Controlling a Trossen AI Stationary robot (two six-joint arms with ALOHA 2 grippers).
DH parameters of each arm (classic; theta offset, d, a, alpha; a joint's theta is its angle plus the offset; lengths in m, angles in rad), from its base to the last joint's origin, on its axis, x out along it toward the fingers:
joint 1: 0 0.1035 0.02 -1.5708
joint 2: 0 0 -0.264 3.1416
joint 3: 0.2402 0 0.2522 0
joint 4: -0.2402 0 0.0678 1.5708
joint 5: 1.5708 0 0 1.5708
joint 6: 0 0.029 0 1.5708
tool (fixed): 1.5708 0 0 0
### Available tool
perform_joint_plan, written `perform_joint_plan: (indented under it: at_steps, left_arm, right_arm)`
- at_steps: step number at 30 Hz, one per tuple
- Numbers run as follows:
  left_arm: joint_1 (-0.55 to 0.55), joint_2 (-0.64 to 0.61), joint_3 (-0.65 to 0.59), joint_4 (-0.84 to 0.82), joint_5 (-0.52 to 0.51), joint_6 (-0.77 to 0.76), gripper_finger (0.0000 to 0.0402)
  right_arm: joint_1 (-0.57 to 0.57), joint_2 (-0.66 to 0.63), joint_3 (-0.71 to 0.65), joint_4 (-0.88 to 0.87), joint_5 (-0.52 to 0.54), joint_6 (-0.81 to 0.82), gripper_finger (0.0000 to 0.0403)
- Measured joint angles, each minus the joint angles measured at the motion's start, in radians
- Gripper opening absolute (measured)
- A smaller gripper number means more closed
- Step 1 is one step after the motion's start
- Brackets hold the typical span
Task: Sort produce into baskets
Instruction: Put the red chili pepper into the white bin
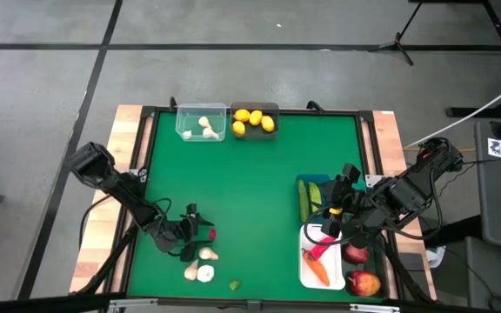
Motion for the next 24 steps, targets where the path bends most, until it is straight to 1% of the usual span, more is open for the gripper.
perform_joint_plan:
  at_steps: [3, 7, 12, 15, 20, 24]
  left_arm:
    - [0.015, 0.061, 0.0, 0.037, 0.017, 0.003, 0.0255]
    - [0.046, 0.121, 0.0, 0.098, 0.09, -0.009, 0.0255]
    - [0.073, 0.141, 0.0, 0.135, 0.125, 0.005, 0.0251]
    - [0.088, 0.141, 0.0, 0.14, 0.135, 0.022, 0.0233]
    - [0.104, 0.142, 0.0, 0.144, 0.138, 0.024, 0.0185]
    - [0.106, 0.142, 0.0, 0.147, 0.136, 0.007, 0.0155]
  right_arm:
    - [0.0, 0.0, 0.0, 0.0, 0.0, 0.0, 0.023]
    - [0.0, 0.0, 0.0, 0.0, -0.002, 0.0, 0.023]
    - [0.0, 0.0, 0.0, -0.001, -0.002, 0.0, 0.023]
    - [0.0, 0.0, 0.0, -0.001, -0.002, 0.0, 0.023]
    - [0.0, 0.0, 0.0, -0.007, -0.002, 0.0, 0.023]
    - [0.0, 0.0, 0.0, -0.011, -0.003, 0.0, 0.023]
